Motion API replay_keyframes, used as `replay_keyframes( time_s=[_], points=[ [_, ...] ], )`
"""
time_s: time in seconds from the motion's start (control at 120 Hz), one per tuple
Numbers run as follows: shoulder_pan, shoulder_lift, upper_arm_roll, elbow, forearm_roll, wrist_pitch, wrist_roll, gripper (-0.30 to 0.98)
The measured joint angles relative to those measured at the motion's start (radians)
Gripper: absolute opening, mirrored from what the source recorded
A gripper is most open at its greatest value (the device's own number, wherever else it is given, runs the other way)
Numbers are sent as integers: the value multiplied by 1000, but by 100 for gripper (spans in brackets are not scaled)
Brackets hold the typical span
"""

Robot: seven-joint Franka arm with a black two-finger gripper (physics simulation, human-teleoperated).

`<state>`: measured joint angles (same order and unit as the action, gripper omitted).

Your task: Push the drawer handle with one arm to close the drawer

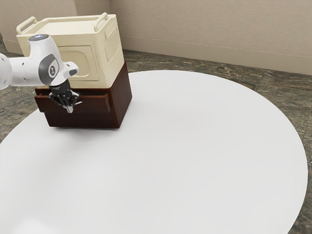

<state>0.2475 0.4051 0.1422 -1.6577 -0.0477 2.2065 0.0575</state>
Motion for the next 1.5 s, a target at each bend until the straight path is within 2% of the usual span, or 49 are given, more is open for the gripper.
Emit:
replay_keyframes(
  time_s=[0.142, 0.567, 1.133, 1.417, 1.5],
  points=[
    [37, 19, -43, 50, 0, -14, 5, -10],
    [43, 65, -49, 109, -1, -33, 14, -11],
    [47, 74, -51, 104, -4, 48, 33, -8],
    [48, 74, -54, 98, -10, 80, 37, -11],
    [50, 7, -48, 55, -46, 31, 44, 6]
  ],
)
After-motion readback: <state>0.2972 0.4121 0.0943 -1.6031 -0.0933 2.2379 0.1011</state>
